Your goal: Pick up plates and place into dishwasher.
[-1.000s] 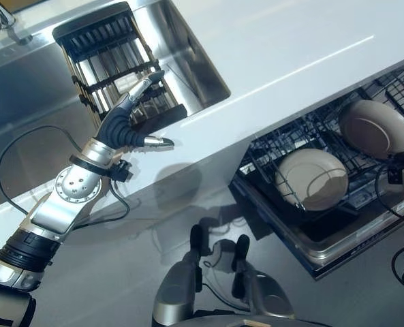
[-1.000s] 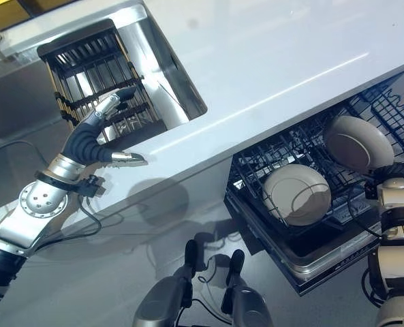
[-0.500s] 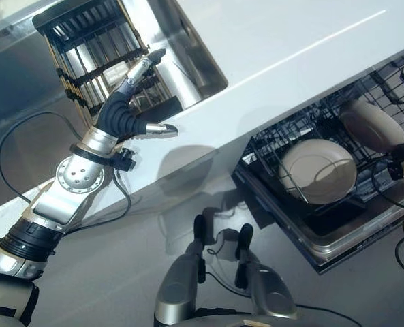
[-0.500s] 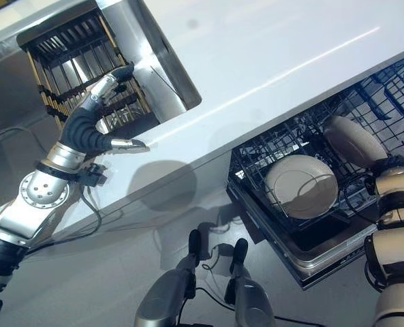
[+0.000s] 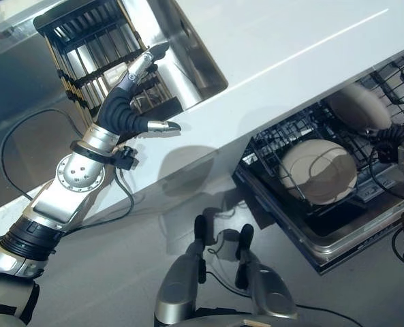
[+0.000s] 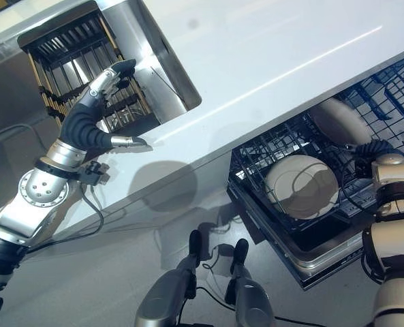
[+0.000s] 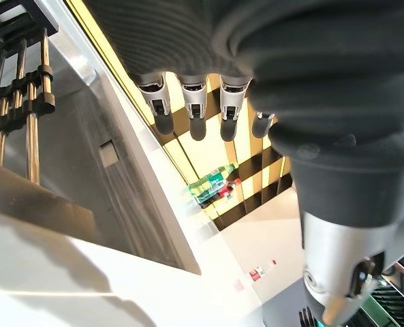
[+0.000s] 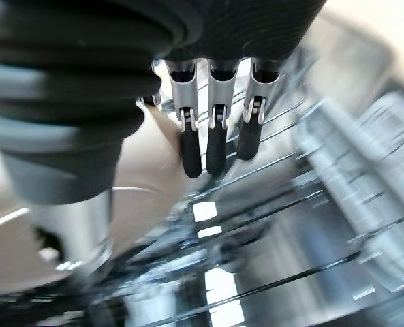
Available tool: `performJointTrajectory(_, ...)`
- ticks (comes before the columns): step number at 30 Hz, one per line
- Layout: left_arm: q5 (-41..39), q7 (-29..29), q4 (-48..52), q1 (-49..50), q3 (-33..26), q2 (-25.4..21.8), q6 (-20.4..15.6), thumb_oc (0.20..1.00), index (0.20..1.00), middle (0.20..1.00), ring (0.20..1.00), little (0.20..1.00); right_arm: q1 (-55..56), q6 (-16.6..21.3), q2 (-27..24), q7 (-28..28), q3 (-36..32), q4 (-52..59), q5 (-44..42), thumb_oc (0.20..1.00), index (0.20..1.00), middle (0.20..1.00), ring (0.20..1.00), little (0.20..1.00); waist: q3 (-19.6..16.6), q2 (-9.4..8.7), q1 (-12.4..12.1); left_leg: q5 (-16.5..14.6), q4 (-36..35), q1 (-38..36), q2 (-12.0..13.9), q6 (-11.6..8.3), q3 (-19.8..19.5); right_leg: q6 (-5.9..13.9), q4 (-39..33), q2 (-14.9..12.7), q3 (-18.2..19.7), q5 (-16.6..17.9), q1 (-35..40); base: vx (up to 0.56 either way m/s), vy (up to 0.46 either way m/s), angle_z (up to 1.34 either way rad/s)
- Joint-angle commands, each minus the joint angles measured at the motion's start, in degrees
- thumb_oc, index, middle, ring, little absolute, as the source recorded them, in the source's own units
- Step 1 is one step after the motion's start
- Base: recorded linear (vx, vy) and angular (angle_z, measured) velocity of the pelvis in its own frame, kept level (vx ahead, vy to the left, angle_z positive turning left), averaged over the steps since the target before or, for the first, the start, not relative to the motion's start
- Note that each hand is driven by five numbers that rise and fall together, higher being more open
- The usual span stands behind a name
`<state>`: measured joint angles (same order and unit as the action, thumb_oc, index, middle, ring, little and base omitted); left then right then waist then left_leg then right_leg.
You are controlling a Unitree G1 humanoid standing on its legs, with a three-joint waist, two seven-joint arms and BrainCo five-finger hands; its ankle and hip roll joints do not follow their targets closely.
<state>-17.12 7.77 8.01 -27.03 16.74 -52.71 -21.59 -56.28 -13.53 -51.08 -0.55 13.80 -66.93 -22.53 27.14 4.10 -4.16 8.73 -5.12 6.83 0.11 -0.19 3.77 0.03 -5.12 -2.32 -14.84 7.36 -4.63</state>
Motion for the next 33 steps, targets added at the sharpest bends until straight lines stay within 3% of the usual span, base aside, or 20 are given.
performJointTrajectory(1,-2.3,-1.0,3.7,-0.2,-0.7,1.1,-2.7,1.000,1.000,1.000,1.000,1.000,1.9,8.3,-3.0,0.9,-1.0,4.5,-5.2,1.000,1.000,1.000,1.000,1.000,0.0,0.78,-1.3,-9.7,7.7,3.0,-1.9,-0.69,2.0,2.00,12.7,-1.2,-1.8,-10.1,-6.4,-0.01,0.074,-0.03)
performJointTrajectory(5,-1.8,-2.0,3.6,0.1,0.2,3.1,-2.9,1.000,1.000,1.000,1.000,1.000,7.7,13.0,-3.1,-1.4,-6.0,4.8,-9.6,1.000,1.000,1.000,1.000,1.000,0.3,-1.07,-0.9,-14.5,16.4,3.4,-2.0,0.38,3.5,0.93,16.8,-2.2,-2.0,-12.1,-4.9,0.00,0.067,-0.09)
performJointTrajectory(9,-0.6,-2.9,2.8,0.1,1.4,4.9,-3.2,1.000,1.000,1.000,1.000,1.000,12.8,14.7,-2.5,-1.6,-9.8,4.5,-11.1,1.000,1.000,1.000,1.000,1.000,-0.3,-2.49,-0.5,-17.7,22.4,3.3,-1.6,1.29,4.9,0.50,20.7,-3.0,-1.7,-13.3,-3.8,0.02,0.075,-0.05)
performJointTrajectory(13,0.6,-3.0,2.2,0.8,2.3,6.5,-3.9,1.000,1.000,1.000,1.000,1.000,17.8,16.8,-0.2,-3.5,-13.0,6.7,-11.1,1.000,1.000,1.000,1.000,1.000,-1.1,-3.16,0.1,-19.0,23.8,1.7,-1.4,1.86,5.4,0.76,21.5,-3.5,-1.0,-13.3,-2.1,0.04,0.096,-0.03)
performJointTrajectory(18,2.4,-2.8,1.9,1.1,3.0,8.5,-4.2,1.000,1.000,1.000,1.000,1.000,23.0,16.4,3.3,1.8,-13.7,10.1,-7.5,1.000,1.000,1.000,1.000,1.000,-1.4,-3.51,1.4,-20.2,24.8,0.1,-1.3,2.68,6.3,1.21,22.6,-4.0,0.6,-13.5,-1.4,0.00,0.082,-0.10)
performJointTrajectory(23,3.7,-1.5,2.2,1.0,3.6,9.2,-4.1,1.000,1.000,1.000,1.000,1.000,24.6,15.4,5.7,6.2,-15.6,10.0,-9.5,1.000,1.000,1.000,1.000,1.000,-0.8,-3.07,2.2,-21.8,27.3,0.2,-1.1,3.45,7.4,1.09,25.3,-4.4,1.5,-14.5,-2.1,-0.02,0.073,-0.06)
performJointTrajectory(28,3.8,0.1,2.7,0.3,4.4,9.9,-3.6,1.000,1.000,1.000,1.000,1.000,21.7,17.4,7.0,14.1,-17.4,6.5,-11.1,1.000,1.000,1.000,1.000,1.000,0.1,-1.86,2.3,-25.7,34.6,2.7,-0.3,4.67,8.2,0.03,33.5,-5.6,1.3,-18.1,-4.8,-0.03,0.055,-0.16)
performJointTrajectory(33,4.6,1.7,2.1,-0.6,5.9,11.4,-3.1,1.000,1.000,1.000,1.000,1.000,18.5,18.2,8.7,12.1,-17.6,2.5,-15.5,1.000,1.000,1.000,1.000,1.000,0.6,-0.43,2.2,-29.6,43.0,6.9,-0.3,5.98,7.3,-1.70,43.6,-7.7,1.2,-22.4,-9.2,-0.01,0.051,-0.08)
